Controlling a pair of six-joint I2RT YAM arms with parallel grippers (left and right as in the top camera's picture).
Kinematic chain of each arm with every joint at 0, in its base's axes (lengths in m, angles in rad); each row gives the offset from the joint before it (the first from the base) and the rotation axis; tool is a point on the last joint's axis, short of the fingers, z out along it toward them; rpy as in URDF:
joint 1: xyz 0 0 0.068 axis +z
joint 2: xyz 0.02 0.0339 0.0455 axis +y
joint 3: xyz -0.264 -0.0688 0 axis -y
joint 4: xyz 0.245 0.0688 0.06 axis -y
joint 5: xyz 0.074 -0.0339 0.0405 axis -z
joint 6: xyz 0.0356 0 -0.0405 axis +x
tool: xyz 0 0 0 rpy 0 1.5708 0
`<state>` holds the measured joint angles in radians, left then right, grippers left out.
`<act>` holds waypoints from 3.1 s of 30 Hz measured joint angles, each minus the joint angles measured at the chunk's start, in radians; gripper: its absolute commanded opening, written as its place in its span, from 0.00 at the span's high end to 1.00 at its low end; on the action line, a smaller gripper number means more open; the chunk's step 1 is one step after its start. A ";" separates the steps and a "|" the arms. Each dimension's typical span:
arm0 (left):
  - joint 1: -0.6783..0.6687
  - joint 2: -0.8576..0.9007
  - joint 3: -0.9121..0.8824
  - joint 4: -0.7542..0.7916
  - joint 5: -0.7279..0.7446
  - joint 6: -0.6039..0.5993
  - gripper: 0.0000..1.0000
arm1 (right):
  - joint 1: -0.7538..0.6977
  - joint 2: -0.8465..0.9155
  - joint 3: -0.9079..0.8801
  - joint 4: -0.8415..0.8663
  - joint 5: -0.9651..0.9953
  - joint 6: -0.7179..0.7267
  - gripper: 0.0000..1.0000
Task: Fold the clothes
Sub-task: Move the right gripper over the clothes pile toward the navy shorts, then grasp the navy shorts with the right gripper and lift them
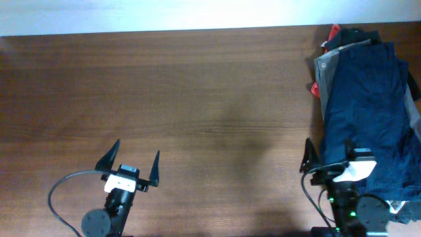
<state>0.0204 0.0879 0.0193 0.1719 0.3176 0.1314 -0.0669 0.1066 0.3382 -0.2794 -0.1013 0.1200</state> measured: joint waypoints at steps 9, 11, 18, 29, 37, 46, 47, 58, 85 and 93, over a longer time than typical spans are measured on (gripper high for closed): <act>0.000 0.566 0.375 -0.014 0.119 -0.047 0.01 | 0.000 0.454 0.537 -0.331 0.027 -0.050 0.01; 0.000 0.724 0.495 -0.039 0.173 -0.050 0.01 | 0.001 0.554 0.653 -0.425 0.042 -0.053 0.01; -0.020 1.294 1.023 -0.283 0.370 -0.057 0.01 | 0.001 0.895 0.937 -0.659 0.087 -0.058 0.01; -0.130 1.627 1.357 -0.493 0.409 0.013 0.01 | 0.000 1.192 0.957 -0.674 0.113 -0.079 0.01; -0.136 1.646 1.358 -0.569 0.409 0.027 0.01 | -0.106 1.346 0.957 -0.675 0.129 -0.027 0.01; -0.145 1.646 1.358 -0.565 0.354 0.030 0.01 | -0.255 1.354 0.957 -0.687 0.132 -0.015 0.01; -0.156 1.646 1.358 -0.565 0.322 0.030 0.01 | -0.262 1.354 0.957 -0.692 0.136 -0.015 0.03; -0.277 1.646 1.358 -0.578 0.008 0.025 0.01 | -0.272 1.358 0.958 -0.746 0.169 -0.042 0.05; -0.119 1.744 1.359 -0.655 -0.031 0.002 0.01 | -0.096 1.734 0.958 -0.604 0.394 -0.017 0.31; -0.119 1.744 1.359 -0.655 -0.031 0.002 0.01 | -0.096 1.812 0.958 -0.573 0.404 -0.015 0.51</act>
<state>-0.0986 1.8324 1.3785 -0.4828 0.2863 0.1337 -0.1627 1.9182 1.2961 -0.8524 0.3023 0.1047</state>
